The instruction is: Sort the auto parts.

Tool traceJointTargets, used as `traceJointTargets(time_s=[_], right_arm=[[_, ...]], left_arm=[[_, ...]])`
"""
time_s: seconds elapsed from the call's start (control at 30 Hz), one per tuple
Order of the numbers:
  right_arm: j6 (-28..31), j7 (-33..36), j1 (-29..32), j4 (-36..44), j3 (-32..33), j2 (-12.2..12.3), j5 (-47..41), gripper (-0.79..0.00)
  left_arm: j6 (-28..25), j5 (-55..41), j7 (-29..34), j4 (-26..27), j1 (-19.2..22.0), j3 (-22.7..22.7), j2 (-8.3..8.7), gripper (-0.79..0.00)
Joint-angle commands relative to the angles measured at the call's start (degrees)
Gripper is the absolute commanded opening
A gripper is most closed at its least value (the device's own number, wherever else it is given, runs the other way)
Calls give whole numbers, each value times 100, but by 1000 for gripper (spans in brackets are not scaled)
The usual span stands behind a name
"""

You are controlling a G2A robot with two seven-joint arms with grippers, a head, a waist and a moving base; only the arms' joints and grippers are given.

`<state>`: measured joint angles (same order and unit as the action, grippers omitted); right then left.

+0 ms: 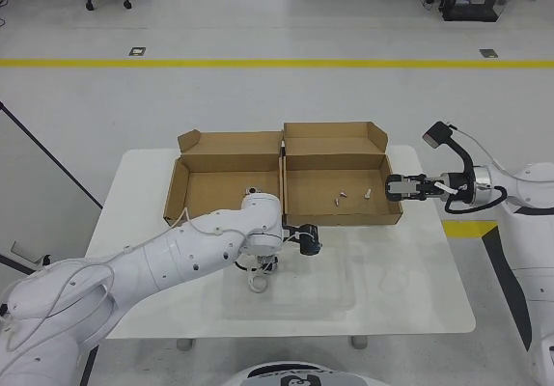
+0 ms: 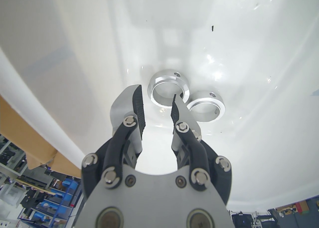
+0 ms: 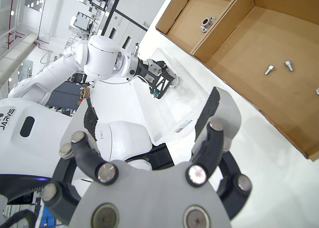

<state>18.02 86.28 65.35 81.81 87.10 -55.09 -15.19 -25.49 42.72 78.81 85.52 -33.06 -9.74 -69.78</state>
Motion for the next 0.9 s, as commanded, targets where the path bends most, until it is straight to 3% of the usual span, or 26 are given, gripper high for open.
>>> traceJointTargets(time_s=[0.0, 0.33, 0.57, 0.87], right_arm=[[0, 0, 0, 1, 0, 0, 0, 0], [0, 0, 0, 1, 0, 0, 0, 0], [0, 0, 0, 1, 0, 0, 0, 0], [0, 0, 0, 1, 0, 0, 0, 0]], left_arm=[[-22, 43, -22, -40, -14, 0, -15, -542], [-43, 169, -44, -239, -83, 0, -93, -563], [-138, 123, -138, -294, -133, 0, -151, -517], [-184, -50, -184, -386, -110, 0, -191, -517]])
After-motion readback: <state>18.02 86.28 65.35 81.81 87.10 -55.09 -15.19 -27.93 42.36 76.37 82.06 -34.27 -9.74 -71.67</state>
